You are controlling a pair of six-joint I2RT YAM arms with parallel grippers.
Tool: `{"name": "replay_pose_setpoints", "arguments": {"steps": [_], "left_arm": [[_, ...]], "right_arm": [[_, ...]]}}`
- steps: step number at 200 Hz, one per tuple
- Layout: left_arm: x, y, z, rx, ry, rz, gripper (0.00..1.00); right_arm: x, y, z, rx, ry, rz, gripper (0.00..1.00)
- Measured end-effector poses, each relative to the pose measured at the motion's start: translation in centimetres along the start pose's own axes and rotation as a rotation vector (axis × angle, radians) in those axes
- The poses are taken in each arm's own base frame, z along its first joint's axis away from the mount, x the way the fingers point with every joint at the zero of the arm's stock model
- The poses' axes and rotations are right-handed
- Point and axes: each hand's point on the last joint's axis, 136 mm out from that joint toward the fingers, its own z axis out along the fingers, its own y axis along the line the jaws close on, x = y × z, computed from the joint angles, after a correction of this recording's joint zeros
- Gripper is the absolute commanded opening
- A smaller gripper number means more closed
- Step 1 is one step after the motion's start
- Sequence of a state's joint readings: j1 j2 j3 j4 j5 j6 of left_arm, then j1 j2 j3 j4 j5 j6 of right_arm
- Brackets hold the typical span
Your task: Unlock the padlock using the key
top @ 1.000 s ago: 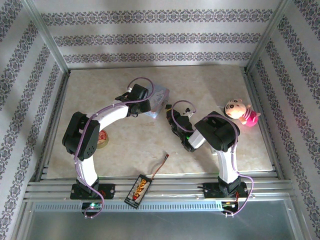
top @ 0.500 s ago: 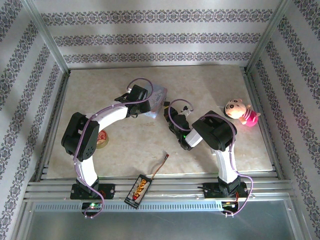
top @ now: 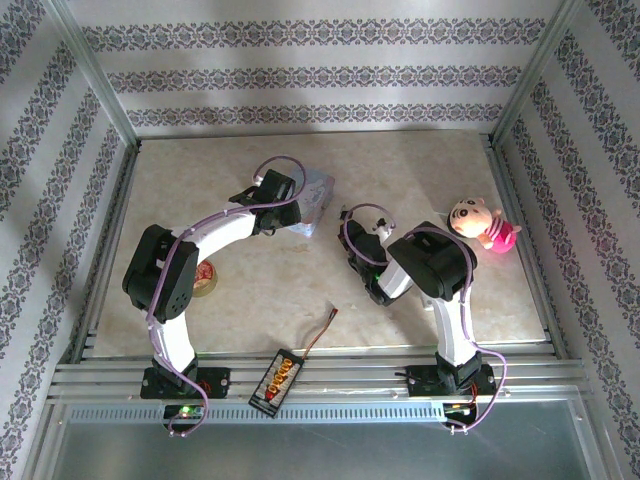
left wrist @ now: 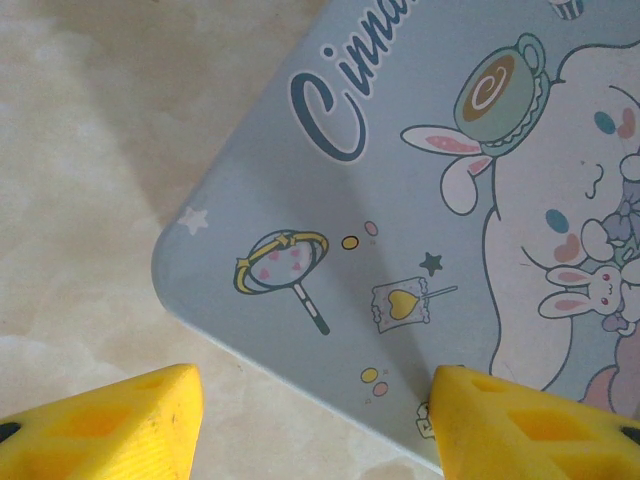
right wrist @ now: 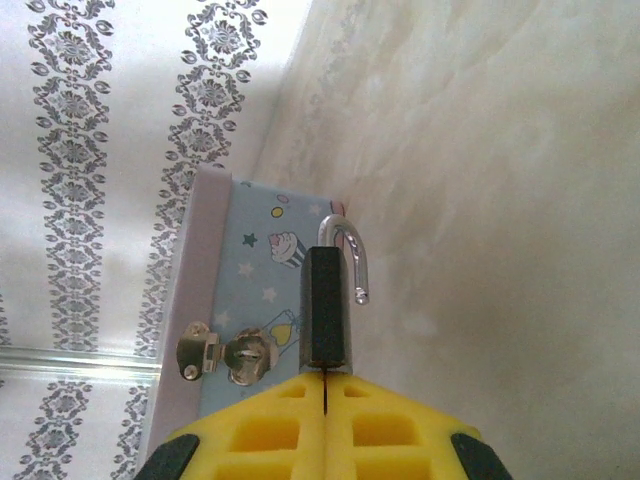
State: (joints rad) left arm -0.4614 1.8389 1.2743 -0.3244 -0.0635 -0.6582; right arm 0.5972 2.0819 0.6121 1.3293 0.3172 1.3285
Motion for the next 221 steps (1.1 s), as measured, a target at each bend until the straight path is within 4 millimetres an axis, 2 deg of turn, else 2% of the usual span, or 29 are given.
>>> {"name": "replay_pose_setpoints", "arguments": {"steps": [63,117,144,177,198,221], "left_arm": [[0.1,0.4,-0.3,-0.007,-0.004,0.000,0.60],[0.1,1.2,-0.7,-0.020,-0.004,-0.007,0.61],[0.0,2.0,-1.0,-0.036,0.003,-0.008,0.69],[-0.3,2.8,-1.7,-0.051,0.009,-0.007,0.79],[-1.0,2.7,-2.9,-0.035,-0.009,-0.015,0.85],[-2.0,2.5,-4.3,-0.005,-0.036,-0.028,0.97]], "right_arm": [[-0.8,2.1,0.0,-0.051,0.012,-0.036,0.00],[-2.0,3.4,-2.6,-0.068,0.052,-0.099,0.00],[-2.6,3.5,-3.9,-0.040,0.102,-0.140,0.00],[-3.3,4.9,-5.9,0.026,0.174,-0.277,0.00],[-4.0,7.0,-7.5,0.062,0.218,-0.409,0.00],[-5.6,9.2,-8.9,0.090,0.258,-0.519,0.00]]}}
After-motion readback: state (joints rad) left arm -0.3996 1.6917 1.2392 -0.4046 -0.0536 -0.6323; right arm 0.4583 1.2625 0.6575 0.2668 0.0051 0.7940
